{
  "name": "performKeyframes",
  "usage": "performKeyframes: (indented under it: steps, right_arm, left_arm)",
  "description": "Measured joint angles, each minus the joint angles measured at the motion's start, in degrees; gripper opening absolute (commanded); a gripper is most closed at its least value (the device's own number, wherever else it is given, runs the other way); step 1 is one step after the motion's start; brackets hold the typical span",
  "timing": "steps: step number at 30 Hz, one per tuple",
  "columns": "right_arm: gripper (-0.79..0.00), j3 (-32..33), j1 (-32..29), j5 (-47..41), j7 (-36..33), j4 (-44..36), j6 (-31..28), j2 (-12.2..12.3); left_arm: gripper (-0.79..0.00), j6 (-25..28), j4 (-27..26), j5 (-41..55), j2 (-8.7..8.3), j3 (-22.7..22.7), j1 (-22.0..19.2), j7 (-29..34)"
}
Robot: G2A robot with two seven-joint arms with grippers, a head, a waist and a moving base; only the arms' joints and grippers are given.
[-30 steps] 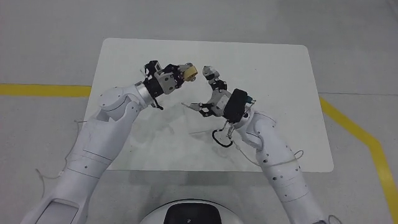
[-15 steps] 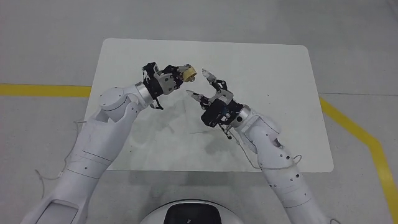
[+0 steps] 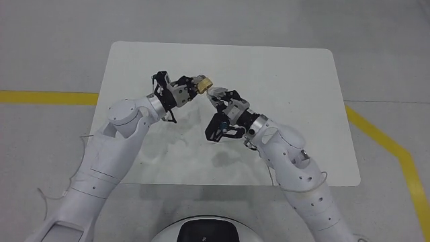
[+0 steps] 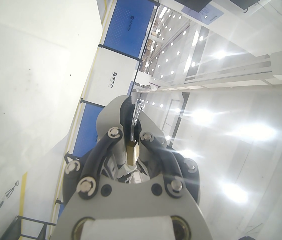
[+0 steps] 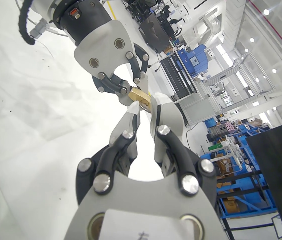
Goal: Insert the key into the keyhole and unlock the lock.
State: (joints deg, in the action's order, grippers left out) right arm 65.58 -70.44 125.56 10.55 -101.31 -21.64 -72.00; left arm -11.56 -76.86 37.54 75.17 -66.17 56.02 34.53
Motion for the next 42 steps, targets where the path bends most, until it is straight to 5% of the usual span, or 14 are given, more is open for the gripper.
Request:
performKeyframes:
  steps: [3,7,20,29,39,40,41,42]
  right_arm:
    - [-0.653,-0.25,0.03,0.71,-0.86,-0.21,-0.22,0.06]
    - [-0.785,-0.27,-0.15,0.7,-1.85,-0.44,-0.32,0.12]
    - [-0.785,-0.47,-0.38,-3.83,-3.46,0.45,-2.3,0.08]
    - [-0.785,1.61,-0.03,-25.3,-2.12,4.41,-5.56,-0.73]
    - [-0.785,2.05,0.51,-29.84,-4.6,5.24,-4.71,-0.79]
    - [-0.474,2.27,0.35,-30.09,-4.49,5.15,-4.58,-0.74]
    - [-0.376,2.48,0.21,-30.41,-4.33,5.08,-4.5,-0.71]
    - [0.0,2.76,0.06,-30.82,-4.12,5.02,-4.34,-0.67]
  left_arm:
    - [-0.785,0.13,-0.16,-0.04,-0.05,-0.19,0.4,0.04]
    - [-0.785,0.28,-0.34,-0.29,-0.1,-0.3,0.76,0.09]
    - [-0.785,2.43,-0.38,-1.4,-0.04,-0.01,1.29,-0.05]
    - [-0.785,5.07,-0.43,-2.77,0.03,0.33,1.33,0.44]
    - [-0.785,5.58,0.23,-3.19,0.09,0.15,0.55,0.76]
    - [-0.785,5.6,0.44,-3.13,0.1,0.08,0.43,0.82]
    - [-0.785,5.59,0.57,-3.05,0.11,0.05,0.33,0.9]
    - [-0.785,5.5,0.68,-2.91,0.12,0.04,0.24,1.07]
